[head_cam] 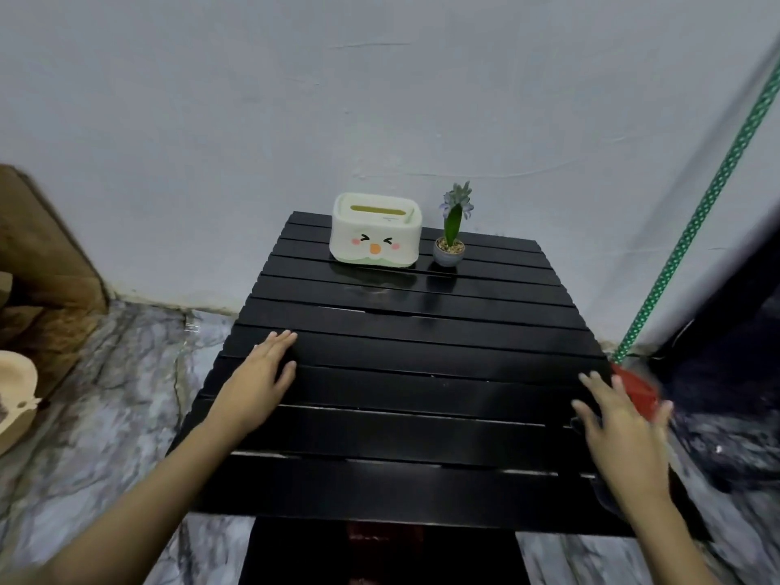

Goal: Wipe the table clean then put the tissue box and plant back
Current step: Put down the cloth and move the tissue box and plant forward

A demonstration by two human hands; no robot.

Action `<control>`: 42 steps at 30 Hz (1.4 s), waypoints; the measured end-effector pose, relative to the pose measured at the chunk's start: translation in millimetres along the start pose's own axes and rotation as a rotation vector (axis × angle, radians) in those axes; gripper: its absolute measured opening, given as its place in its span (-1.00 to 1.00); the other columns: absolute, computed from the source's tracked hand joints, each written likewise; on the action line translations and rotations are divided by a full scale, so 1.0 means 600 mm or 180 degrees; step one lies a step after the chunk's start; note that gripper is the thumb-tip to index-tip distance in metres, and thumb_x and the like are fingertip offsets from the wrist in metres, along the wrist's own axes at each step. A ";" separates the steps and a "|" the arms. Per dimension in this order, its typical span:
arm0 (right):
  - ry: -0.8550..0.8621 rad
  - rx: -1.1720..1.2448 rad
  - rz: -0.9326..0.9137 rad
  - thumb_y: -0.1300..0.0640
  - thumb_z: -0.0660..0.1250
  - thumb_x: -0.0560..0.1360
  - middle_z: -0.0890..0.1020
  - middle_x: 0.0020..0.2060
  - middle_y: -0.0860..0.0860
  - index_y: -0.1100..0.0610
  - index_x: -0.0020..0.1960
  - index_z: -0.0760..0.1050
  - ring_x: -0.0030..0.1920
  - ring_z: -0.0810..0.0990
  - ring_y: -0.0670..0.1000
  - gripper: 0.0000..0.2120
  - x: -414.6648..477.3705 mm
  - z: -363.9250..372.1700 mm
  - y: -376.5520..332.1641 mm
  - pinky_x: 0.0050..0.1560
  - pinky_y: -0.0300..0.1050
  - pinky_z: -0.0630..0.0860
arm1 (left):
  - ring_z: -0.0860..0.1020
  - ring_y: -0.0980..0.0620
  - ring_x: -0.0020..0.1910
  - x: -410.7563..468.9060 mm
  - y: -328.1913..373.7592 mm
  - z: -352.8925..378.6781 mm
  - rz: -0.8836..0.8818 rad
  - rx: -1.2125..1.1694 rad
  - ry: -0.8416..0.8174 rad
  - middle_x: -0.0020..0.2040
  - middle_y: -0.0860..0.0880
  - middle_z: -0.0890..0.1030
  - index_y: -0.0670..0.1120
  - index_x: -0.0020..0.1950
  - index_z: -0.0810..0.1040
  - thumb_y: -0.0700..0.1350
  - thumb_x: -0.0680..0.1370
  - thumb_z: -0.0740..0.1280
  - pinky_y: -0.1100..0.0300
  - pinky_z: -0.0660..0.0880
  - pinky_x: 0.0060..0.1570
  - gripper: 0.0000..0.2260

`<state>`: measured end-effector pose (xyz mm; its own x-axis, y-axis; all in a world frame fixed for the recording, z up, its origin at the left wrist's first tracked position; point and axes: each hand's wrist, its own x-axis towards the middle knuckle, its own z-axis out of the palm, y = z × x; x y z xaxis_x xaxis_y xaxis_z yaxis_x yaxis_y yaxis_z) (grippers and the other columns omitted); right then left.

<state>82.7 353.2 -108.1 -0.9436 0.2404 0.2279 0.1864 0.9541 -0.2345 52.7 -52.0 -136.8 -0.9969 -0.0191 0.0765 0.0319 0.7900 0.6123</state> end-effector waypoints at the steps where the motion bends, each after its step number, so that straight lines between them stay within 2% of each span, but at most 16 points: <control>1: -0.0041 0.0166 -0.0178 0.19 0.32 0.46 0.48 0.30 0.13 0.15 0.26 0.42 0.39 0.32 0.13 -0.63 0.020 -0.005 -0.027 0.39 0.33 0.03 | 0.13 0.02 0.49 0.017 0.002 -0.002 -0.0004 -0.0023 0.0028 0.46 -0.06 0.28 -0.10 0.41 0.24 -0.15 0.57 0.14 0.08 0.09 0.47 -0.60; 5: -0.0469 0.1039 -0.0706 0.11 0.24 0.52 0.37 0.39 0.03 0.07 0.35 0.31 0.43 0.25 0.04 -0.60 0.126 0.005 -0.147 0.40 0.10 0.19 | 0.17 -0.04 0.48 0.104 0.015 -0.009 0.0015 -0.0105 0.0138 0.45 -0.13 0.31 -0.12 0.40 0.25 -0.17 0.56 0.16 0.04 0.12 0.46 -0.61; 8: -0.0831 0.1276 -0.0876 0.08 0.27 0.50 0.34 0.41 0.04 0.05 0.39 0.22 0.40 0.30 0.07 -0.51 0.214 0.051 -0.222 0.38 0.08 0.27 | 0.19 -0.05 0.47 0.178 0.028 -0.011 -0.0024 -0.0237 0.0220 0.45 -0.13 0.31 -0.11 0.40 0.26 -0.16 0.56 0.17 0.06 0.14 0.43 -0.60; 13: -0.1251 0.1385 -0.0814 0.11 0.34 0.46 0.28 0.43 0.14 0.12 0.44 0.07 0.41 0.27 0.12 -0.33 0.334 0.137 -0.308 0.42 0.08 0.24 | 0.27 -0.10 0.42 0.309 0.025 -0.006 -0.0056 -0.0169 0.0225 0.45 -0.14 0.30 -0.12 0.42 0.21 -0.14 0.55 0.19 0.05 0.19 0.40 -0.56; 15: -0.1325 0.1465 -0.0767 0.15 0.36 0.44 0.27 0.43 0.18 0.15 0.45 0.01 0.40 0.28 0.15 -0.28 0.361 0.167 -0.331 0.41 0.08 0.25 | 0.26 -0.10 0.43 0.350 0.016 0.004 -0.0113 -0.0159 0.0209 0.46 -0.15 0.28 -0.14 0.43 0.18 -0.15 0.54 0.21 0.05 0.17 0.41 -0.53; 18: -0.1227 0.1666 -0.0802 0.22 0.38 0.41 0.41 0.32 0.22 0.18 0.42 0.06 0.31 0.39 0.19 -0.30 0.385 0.198 -0.352 0.28 0.07 0.35 | 0.23 -0.10 0.45 0.394 -0.002 0.022 -0.0180 -0.0149 0.0162 0.47 -0.15 0.27 -0.16 0.44 0.16 -0.12 0.52 0.26 0.04 0.15 0.43 -0.47; 21: -0.1151 0.2007 -0.0770 0.24 0.41 0.37 0.44 0.29 0.20 0.15 0.41 0.05 0.27 0.42 0.16 -0.25 0.402 0.213 -0.361 0.27 0.06 0.38 | 0.33 -0.08 0.39 0.416 -0.004 0.034 -0.0113 -0.0541 0.0148 0.41 -0.11 0.37 -0.12 0.41 0.21 -0.11 0.45 0.37 0.10 0.26 0.35 -0.42; 23: -0.1107 0.2193 -0.0731 0.25 0.41 0.37 0.42 0.30 0.18 0.16 0.41 0.05 0.28 0.41 0.13 -0.24 0.404 0.213 -0.364 0.27 -0.03 0.35 | 0.40 -0.04 0.32 0.416 0.007 0.039 -0.0096 -0.0916 0.0256 0.35 -0.08 0.45 -0.08 0.38 0.26 -0.13 0.43 0.39 0.20 0.29 0.22 -0.44; 26: -0.1018 0.2328 -0.0780 0.23 0.42 0.37 0.43 0.30 0.15 0.16 0.40 0.09 0.28 0.41 0.11 -0.28 0.392 0.201 -0.366 0.22 -0.12 0.33 | 0.42 -0.02 0.29 0.398 0.026 0.044 -0.0082 -0.1128 0.0480 0.32 -0.07 0.47 -0.08 0.35 0.30 -0.15 0.43 0.38 0.22 0.29 0.17 -0.48; 31: -0.1087 0.2486 -0.0832 0.18 0.46 0.33 0.47 0.26 0.08 0.07 0.37 0.16 0.21 0.45 0.03 -0.28 0.344 0.160 -0.341 0.21 -0.07 0.41 | 0.48 0.02 0.15 0.329 0.051 0.044 0.0134 -0.1201 0.0801 0.21 -0.04 0.55 -0.06 0.27 0.37 -0.16 0.43 0.37 0.19 0.34 0.06 -0.57; 35: -0.1222 0.2529 -0.0891 0.15 0.48 0.32 0.48 0.25 0.03 0.01 0.39 0.13 0.18 0.45 -0.03 -0.23 0.288 0.114 -0.309 0.24 -0.03 0.42 | 0.49 0.06 0.11 0.247 0.085 0.055 0.0139 -0.1273 0.1026 0.17 -0.01 0.56 -0.04 0.26 0.37 -0.12 0.43 0.36 0.30 0.39 -0.05 -0.59; 39: -0.1355 0.2592 -0.0876 0.13 0.49 0.31 0.47 0.22 -0.03 -0.04 0.41 0.08 0.22 0.46 0.01 -0.18 0.238 0.083 -0.279 0.25 -0.02 0.44 | 0.51 0.06 0.12 0.165 0.116 0.065 0.0004 -0.1430 0.1147 0.16 0.02 0.56 0.02 0.26 0.34 0.02 0.44 0.37 0.20 0.44 0.03 -0.57; 42: -0.1356 0.2620 -0.0865 0.15 0.49 0.31 0.47 0.17 -0.07 -0.02 0.40 0.11 0.22 0.46 0.00 -0.20 0.207 0.071 -0.257 0.24 -0.05 0.43 | 0.48 0.12 0.12 0.119 0.133 0.074 0.0045 -0.1448 0.1134 0.18 0.04 0.54 0.04 0.29 0.31 0.03 0.44 0.36 0.27 0.42 0.02 -0.54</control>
<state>-74.9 228.4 -84.1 -0.9766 -0.2098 0.0481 -0.1503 0.5044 -0.8503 -19.2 36.6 -117.5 -0.9129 -0.2779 0.2990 0.1512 0.4501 0.8801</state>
